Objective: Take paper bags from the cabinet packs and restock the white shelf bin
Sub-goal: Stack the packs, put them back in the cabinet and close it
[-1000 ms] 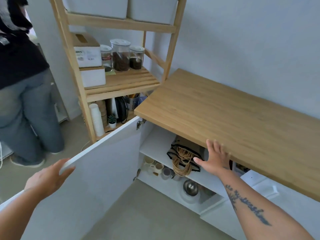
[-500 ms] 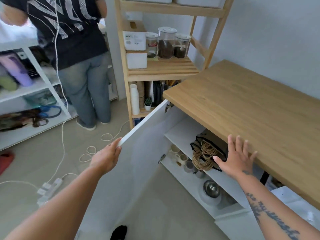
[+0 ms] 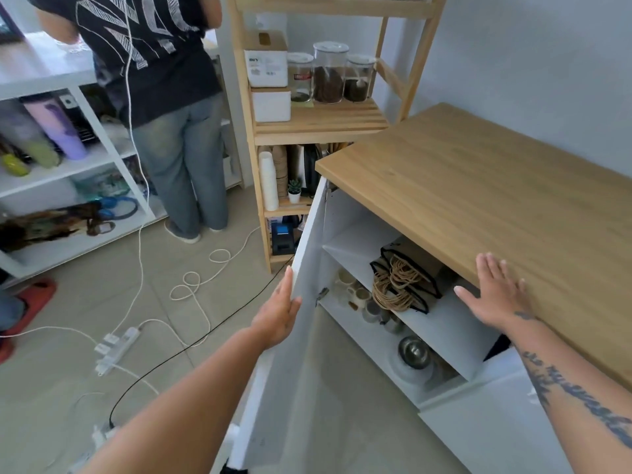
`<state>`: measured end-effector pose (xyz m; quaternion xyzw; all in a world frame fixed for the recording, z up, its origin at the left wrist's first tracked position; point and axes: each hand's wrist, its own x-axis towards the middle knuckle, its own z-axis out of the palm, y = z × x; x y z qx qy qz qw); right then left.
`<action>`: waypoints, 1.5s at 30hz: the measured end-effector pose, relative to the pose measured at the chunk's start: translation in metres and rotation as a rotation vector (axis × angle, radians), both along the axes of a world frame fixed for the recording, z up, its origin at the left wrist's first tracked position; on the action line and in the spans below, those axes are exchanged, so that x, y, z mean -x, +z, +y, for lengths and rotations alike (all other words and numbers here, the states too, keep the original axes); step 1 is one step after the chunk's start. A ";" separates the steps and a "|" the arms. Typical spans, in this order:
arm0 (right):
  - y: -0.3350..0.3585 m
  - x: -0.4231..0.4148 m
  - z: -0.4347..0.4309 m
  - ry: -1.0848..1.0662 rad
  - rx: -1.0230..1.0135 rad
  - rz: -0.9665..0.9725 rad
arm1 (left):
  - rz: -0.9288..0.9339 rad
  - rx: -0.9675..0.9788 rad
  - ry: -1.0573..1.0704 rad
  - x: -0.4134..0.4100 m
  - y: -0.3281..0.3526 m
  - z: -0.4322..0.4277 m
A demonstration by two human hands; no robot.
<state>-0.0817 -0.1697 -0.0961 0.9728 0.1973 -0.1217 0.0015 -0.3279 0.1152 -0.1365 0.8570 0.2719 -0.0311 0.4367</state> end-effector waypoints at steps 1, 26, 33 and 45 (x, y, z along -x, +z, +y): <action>0.001 0.000 -0.009 -0.002 0.000 0.002 | -0.028 0.033 0.004 0.000 -0.001 -0.012; -0.001 -0.023 -0.084 -0.188 -0.055 0.015 | -0.181 0.411 0.057 -0.091 0.000 -0.145; 0.003 -0.023 -0.082 -0.233 -0.081 0.033 | -0.137 0.475 0.025 -0.137 0.006 -0.163; -0.007 -0.031 -0.082 -0.301 -0.112 0.037 | -0.076 0.469 -0.085 -0.209 0.011 -0.167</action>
